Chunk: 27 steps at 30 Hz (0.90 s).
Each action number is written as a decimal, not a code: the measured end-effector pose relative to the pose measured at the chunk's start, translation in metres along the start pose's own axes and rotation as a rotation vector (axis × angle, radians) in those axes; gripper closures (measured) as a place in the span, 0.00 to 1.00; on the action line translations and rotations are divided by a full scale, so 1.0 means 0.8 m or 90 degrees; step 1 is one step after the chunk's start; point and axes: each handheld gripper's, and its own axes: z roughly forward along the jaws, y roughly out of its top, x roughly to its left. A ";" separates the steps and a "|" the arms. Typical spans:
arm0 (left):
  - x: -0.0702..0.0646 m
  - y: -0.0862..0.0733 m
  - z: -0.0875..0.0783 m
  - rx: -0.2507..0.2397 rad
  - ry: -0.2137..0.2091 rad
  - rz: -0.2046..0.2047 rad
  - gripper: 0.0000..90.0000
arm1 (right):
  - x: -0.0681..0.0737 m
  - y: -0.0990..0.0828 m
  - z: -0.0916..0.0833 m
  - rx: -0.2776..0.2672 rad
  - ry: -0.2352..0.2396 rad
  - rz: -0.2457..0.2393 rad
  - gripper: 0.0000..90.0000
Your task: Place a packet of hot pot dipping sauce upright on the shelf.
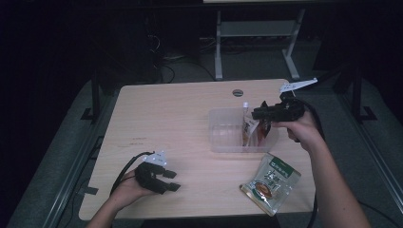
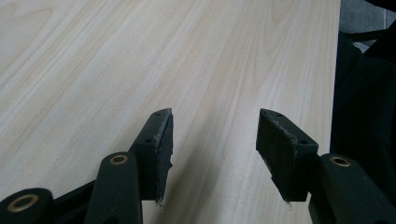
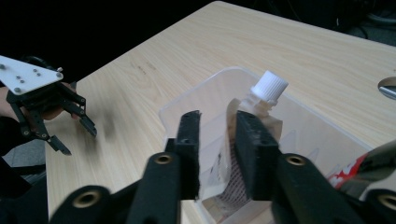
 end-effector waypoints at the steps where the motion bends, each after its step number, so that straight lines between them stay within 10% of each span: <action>1: 0.000 0.000 0.000 0.000 0.000 0.000 0.51 | 0.004 -0.003 -0.004 -0.009 -0.005 -0.003 0.72; 8: 0.000 0.000 0.000 -0.001 0.001 0.001 0.51 | 0.024 -0.018 -0.023 -0.016 -0.041 -0.025 0.56; 27: -0.002 -0.001 0.001 -0.008 0.008 -0.007 0.51 | 0.078 -0.099 -0.037 0.015 -0.074 -0.079 0.55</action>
